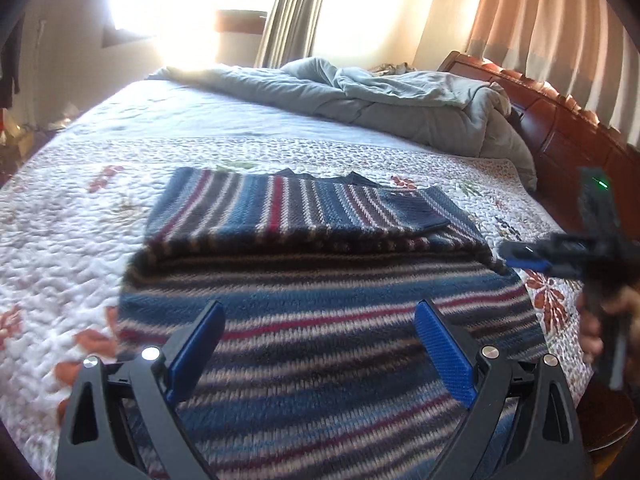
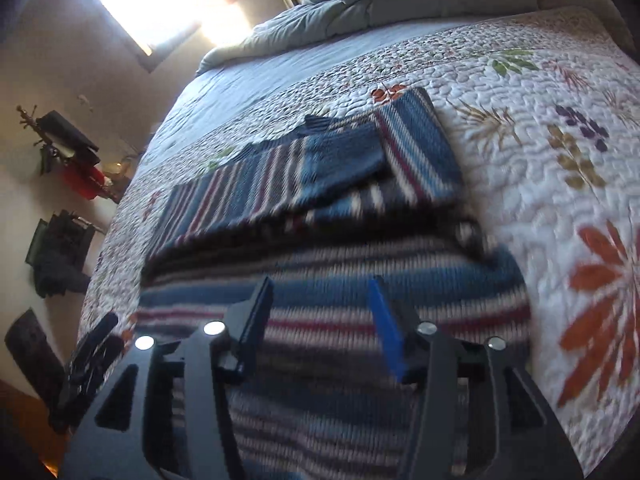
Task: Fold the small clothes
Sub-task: 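Withdraw the right tool from the folded sweater, then grasp the ribbed sweater hem with both tools side by side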
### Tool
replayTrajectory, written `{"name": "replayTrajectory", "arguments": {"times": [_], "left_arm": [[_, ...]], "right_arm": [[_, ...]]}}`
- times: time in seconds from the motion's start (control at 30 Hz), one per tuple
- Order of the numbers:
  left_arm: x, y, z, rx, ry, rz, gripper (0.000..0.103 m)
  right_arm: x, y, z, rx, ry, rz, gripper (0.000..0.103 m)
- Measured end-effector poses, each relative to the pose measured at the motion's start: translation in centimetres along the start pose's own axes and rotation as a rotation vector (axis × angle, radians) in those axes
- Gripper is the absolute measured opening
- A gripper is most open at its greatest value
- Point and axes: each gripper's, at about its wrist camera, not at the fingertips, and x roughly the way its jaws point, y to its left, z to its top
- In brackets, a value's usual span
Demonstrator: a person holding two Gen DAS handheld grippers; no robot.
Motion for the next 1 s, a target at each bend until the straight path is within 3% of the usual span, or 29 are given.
{"name": "replayTrajectory", "arguments": {"times": [0.13, 0.23, 0.33, 0.4, 0.47, 0.67, 0.87, 0.9, 1.0], "left_arm": [[-4.3, -1.0, -1.2, 0.02, 0.013, 0.054, 0.096], [-7.1, -1.4, -2.2, 0.015, 0.032, 0.072, 0.098], [-9.6, -0.4, -3.7, -0.041, 0.098, 0.007, 0.099], [-10.9, 1.6, -5.0, -0.135, 0.151, -0.08, 0.099], [-11.4, 3.6, -6.3, -0.216, 0.196, -0.144, 0.099], [-12.5, 8.4, -10.5, -0.41, 0.256, -0.224, 0.099], [-9.9, 11.1, -14.0, -0.63, 0.372, -0.348, 0.099], [-9.3, 11.2, -14.5, -0.659, 0.393, -0.361, 0.099], [-7.7, 11.3, -15.8, -0.705, 0.45, -0.342, 0.099]], "right_arm": [[-3.7, 0.5, -4.1, -0.018, -0.009, 0.017, 0.077], [-6.5, 0.9, -7.3, -0.017, -0.009, 0.044, 0.082], [-9.4, 0.8, -10.0, 0.009, -0.025, 0.084, 0.087], [-11.2, 0.5, -11.7, 0.021, -0.03, 0.098, 0.091], [-12.4, -0.1, -13.0, 0.024, -0.019, 0.107, 0.091], [-13.9, -4.0, -17.3, 0.097, 0.051, 0.121, 0.091], [-12.9, -8.2, -20.2, 0.243, 0.1, 0.17, 0.091], [-12.4, -8.8, -20.5, 0.268, 0.111, 0.179, 0.089], [-11.4, -9.8, -21.0, 0.302, 0.138, 0.194, 0.069]]}}
